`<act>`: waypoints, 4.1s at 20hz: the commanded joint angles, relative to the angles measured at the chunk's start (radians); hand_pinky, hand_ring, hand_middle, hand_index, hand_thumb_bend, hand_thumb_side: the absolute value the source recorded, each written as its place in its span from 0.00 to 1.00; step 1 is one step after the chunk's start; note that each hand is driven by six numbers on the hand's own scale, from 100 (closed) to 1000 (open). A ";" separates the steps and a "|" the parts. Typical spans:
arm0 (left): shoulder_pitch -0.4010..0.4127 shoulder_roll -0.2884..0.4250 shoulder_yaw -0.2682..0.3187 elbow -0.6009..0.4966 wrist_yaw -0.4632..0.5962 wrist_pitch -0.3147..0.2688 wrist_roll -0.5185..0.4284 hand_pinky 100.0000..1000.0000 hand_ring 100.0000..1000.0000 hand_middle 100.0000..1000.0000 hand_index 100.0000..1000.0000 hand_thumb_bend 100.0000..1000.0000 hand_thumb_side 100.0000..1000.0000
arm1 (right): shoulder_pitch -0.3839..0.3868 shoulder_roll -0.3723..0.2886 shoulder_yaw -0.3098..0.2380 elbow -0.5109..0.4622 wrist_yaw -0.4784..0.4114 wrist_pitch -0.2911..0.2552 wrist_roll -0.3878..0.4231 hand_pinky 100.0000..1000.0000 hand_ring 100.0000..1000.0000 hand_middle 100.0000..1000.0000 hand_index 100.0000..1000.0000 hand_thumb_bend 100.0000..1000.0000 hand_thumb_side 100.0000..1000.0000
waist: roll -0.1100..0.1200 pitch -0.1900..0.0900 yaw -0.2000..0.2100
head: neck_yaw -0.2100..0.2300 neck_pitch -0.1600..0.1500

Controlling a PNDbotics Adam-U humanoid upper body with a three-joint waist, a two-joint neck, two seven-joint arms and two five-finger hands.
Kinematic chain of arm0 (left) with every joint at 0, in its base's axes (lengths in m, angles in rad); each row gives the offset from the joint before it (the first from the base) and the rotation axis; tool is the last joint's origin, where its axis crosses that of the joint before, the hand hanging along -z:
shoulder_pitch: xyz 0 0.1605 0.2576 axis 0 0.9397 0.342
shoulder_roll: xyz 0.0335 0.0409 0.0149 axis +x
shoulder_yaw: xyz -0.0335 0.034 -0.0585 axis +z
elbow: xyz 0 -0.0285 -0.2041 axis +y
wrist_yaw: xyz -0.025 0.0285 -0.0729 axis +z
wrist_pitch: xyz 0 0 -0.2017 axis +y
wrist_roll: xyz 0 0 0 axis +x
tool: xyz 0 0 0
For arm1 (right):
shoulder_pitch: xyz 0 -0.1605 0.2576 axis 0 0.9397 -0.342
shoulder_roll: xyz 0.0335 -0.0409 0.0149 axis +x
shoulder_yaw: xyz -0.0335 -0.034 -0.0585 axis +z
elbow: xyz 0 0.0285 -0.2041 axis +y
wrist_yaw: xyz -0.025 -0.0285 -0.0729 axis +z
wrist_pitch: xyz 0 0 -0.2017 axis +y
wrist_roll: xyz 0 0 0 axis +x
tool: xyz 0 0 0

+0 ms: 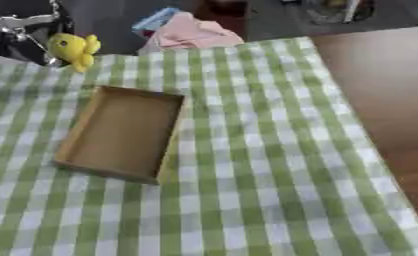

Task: Pick up objects on the table and place them in the box.

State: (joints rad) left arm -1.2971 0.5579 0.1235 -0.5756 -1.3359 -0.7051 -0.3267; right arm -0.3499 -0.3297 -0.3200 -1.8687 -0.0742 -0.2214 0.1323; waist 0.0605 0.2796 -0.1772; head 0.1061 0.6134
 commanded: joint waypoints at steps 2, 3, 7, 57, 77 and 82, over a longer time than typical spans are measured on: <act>0.016 0.024 -0.065 -0.049 0.094 -0.075 0.021 0.10 0.39 0.45 0.50 0.17 0.00 | -0.003 -0.012 -0.003 -0.028 -0.008 0.005 -0.004 0.68 0.60 0.51 0.86 0.00 0.63 | -0.005 -0.027 0.001 | -0.004 0.018; 0.024 0.022 -0.077 -0.060 0.108 -0.082 0.022 0.10 0.39 0.45 0.50 0.17 0.00 | -0.002 -0.011 -0.003 -0.028 -0.008 0.005 -0.005 0.68 0.60 0.51 0.86 0.00 0.63 | -0.005 -0.028 0.002 | -0.005 0.020; 0.056 -0.008 -0.115 -0.104 0.149 -0.100 0.015 0.10 0.39 0.45 0.50 0.15 0.00 | -0.003 -0.008 -0.001 -0.029 -0.009 0.005 -0.004 0.68 0.60 0.51 0.86 0.00 0.63 | -0.009 -0.027 -0.001 | -0.008 0.030; 0.225 -0.159 -0.123 -0.352 -0.086 -0.081 0.128 0.65 0.83 0.82 0.89 0.62 0.64 | 0.008 0.008 -0.002 -0.036 -0.007 0.014 -0.009 0.68 0.60 0.50 0.85 0.00 0.63 | -0.013 -0.020 0.008 | -0.003 0.025; 0.193 -0.075 -0.053 -0.593 0.546 0.045 -0.289 0.46 0.74 0.77 0.83 0.15 0.51 | 0.009 0.005 -0.006 -0.040 -0.004 0.016 -0.020 0.68 0.60 0.50 0.85 0.00 0.63 | -0.012 -0.024 0.011 | -0.016 0.040; 0.225 -0.099 0.056 -0.706 0.619 0.102 -0.229 0.42 0.68 0.73 0.80 0.10 0.48 | 0.004 -0.003 -0.023 -0.049 0.004 0.011 -0.045 0.68 0.60 0.51 0.85 0.00 0.63 | -0.022 -0.020 0.025 | -0.031 0.045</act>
State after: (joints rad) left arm -1.0576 0.4460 0.1451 -1.2381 -0.7382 -0.5768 -0.5311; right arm -0.3343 -0.3045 -0.3323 -1.8928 -0.0732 -0.2086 0.0953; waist 0.0418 0.2776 -0.1531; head 0.0787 0.6518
